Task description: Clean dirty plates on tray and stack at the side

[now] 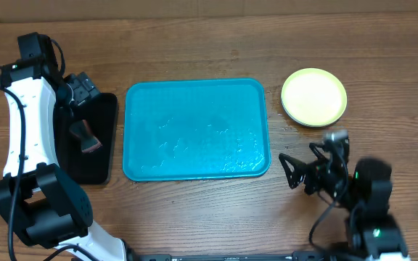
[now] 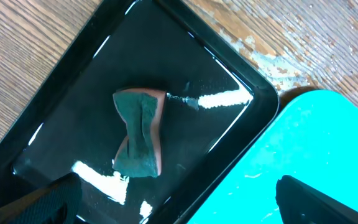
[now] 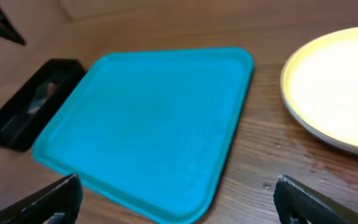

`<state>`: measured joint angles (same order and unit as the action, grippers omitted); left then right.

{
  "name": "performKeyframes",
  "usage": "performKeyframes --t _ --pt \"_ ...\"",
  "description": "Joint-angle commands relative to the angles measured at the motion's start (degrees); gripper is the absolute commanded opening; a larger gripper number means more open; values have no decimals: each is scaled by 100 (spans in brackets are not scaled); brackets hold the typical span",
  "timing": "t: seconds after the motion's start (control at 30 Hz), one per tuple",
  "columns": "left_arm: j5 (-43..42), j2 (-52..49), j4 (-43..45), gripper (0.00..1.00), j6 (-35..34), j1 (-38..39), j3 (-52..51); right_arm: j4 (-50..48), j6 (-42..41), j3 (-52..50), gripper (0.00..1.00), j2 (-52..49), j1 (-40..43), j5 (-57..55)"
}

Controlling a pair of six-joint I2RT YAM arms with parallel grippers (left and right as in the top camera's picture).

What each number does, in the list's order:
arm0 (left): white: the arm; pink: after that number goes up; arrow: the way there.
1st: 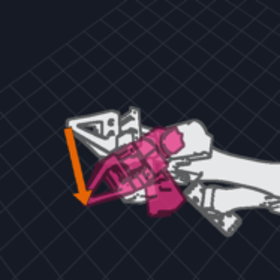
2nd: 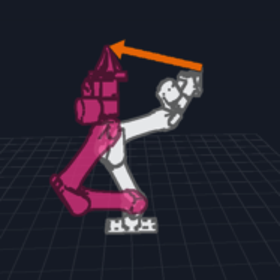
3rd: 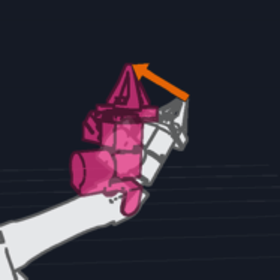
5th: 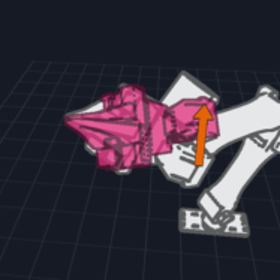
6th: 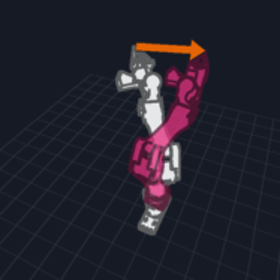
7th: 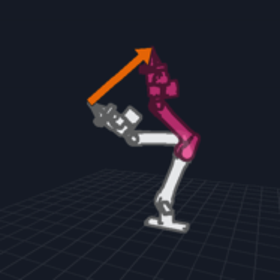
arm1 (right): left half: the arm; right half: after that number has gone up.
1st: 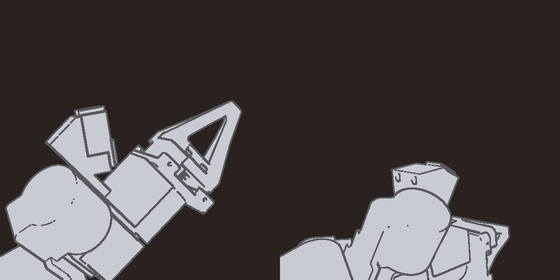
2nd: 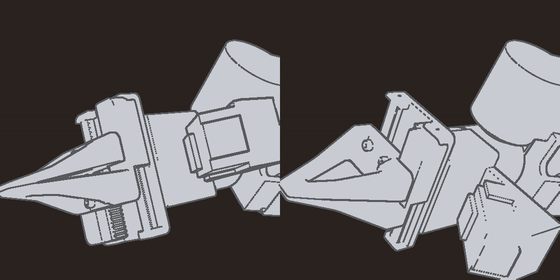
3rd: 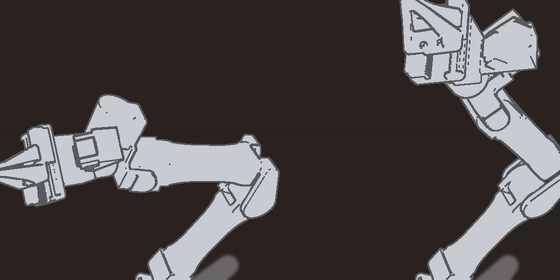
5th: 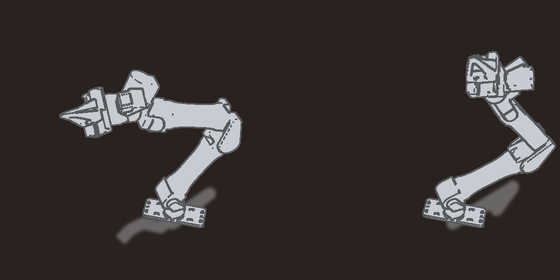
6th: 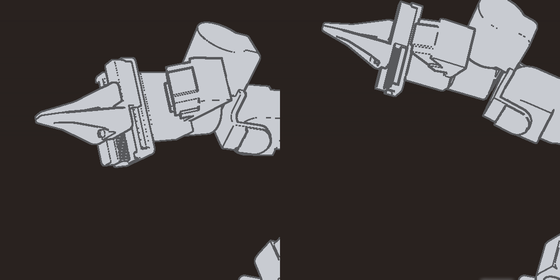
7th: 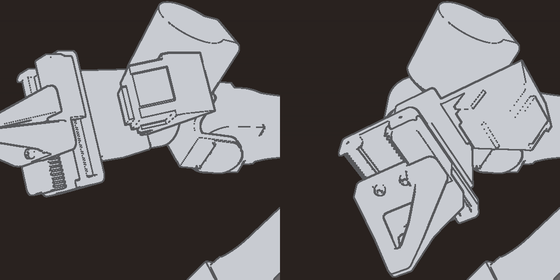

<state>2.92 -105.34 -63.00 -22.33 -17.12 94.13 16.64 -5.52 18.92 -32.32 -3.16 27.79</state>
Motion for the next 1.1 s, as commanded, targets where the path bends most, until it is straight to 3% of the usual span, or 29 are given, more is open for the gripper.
performKeyframes --t 0.0,0.2,0.4,0.7,0.87,1.07 --pt "-17 50 2 100 4 -11 76 -527 -802 -780 100 977 -37 -503" --pt "-17 50 2 100 4 -11 76 -1209 -1235 -1799 100 2544 -37 -977" --pt "-17 50 2 100 4 -11 74 -1362 -1211 -1847 100 3152 -37 -1698" --pt "-17 50 2 100 4 -11 74 -1412 -1209 -1847 100 3220 -37 -2986" --pt "-17 50 0 100 4 -11 76 -1193 -710 -1847 100 3220 -37 -3003" --pt "-17 50 2 100 4 -11 74 -1187 -686 -1847 100 3217 -46 -2771"
